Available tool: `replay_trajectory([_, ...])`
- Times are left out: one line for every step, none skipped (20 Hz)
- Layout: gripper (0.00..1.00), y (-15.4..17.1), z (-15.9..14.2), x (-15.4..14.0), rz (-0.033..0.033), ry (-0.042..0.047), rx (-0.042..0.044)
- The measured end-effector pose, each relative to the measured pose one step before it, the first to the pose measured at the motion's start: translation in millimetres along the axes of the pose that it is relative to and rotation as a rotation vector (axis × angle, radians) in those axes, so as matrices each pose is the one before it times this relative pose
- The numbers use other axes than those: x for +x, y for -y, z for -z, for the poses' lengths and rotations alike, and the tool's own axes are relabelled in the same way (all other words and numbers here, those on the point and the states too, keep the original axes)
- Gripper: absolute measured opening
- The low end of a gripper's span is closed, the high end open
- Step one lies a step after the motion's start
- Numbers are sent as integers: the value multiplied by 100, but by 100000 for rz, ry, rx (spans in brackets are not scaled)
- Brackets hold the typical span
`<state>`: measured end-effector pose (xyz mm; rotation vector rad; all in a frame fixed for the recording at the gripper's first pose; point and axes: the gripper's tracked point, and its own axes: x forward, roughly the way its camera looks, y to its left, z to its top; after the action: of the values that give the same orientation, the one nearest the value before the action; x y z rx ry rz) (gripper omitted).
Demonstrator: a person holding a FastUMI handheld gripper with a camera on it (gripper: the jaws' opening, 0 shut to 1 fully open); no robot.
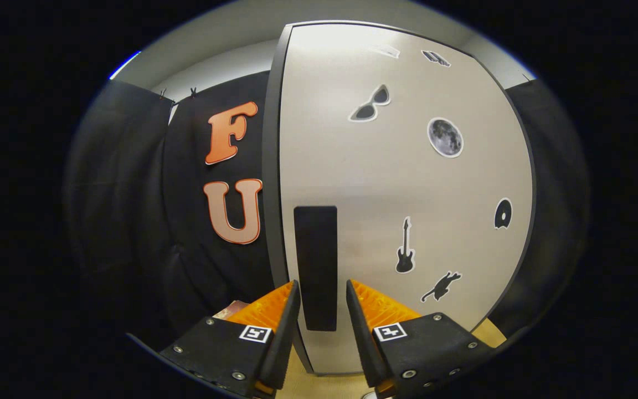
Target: Open the shoe cabinet door, grab the shoes and put them into the shoe cabinet, then close the shoe cabinet door.
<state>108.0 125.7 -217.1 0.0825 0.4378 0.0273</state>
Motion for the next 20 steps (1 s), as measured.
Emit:
replay_trajectory([47, -56, 633, 318, 915, -1803, 1064])
replay_trajectory([44, -87, 704, 86, 507, -2454, 1263])
replay_trajectory([38, -91, -621, 526, 1025, 3736, 622])
replay_trajectory([38, 201, 426, -333, 343, -2124, -1014])
replay_trajectory([33, 1, -303, -137, -165, 1063, 654])
replay_trajectory([31, -136, 354, -222, -810, -1977, 1480])
replay_trajectory([25, -24, -49, -285, -1117, -861, 1126])
replay_trajectory([24, 23, 24, -198, -943, -733, 309])
replay_trajectory([21, 15, -46, -401, -770, 219, -262])
replay_trajectory([20, 45, 54, -383, -813, -213, -454])
replay_trajectory([19, 115, -46, -552, -981, 320, 52])
replay_trajectory([19, 91, 88, -371, -1271, -180, 599])
replay_trajectory([19, 161, -34, -608, -1054, -57, 616])
replay_trajectory([19, 136, 56, -823, -410, 20, -71])
replay_trajectory([19, 245, -61, -762, 303, 181, -743])
replay_trajectory([19, 384, 209, -431, 706, 55, -757])
replay_trajectory([19, 358, 141, -545, 980, -30, -263])
replay_trajectory([19, 375, 72, -745, 949, 29, -57])
replay_trajectory([19, 504, 21, -740, 734, 107, 20])
replay_trajectory([18, 408, 76, -556, 405, 81, 166])
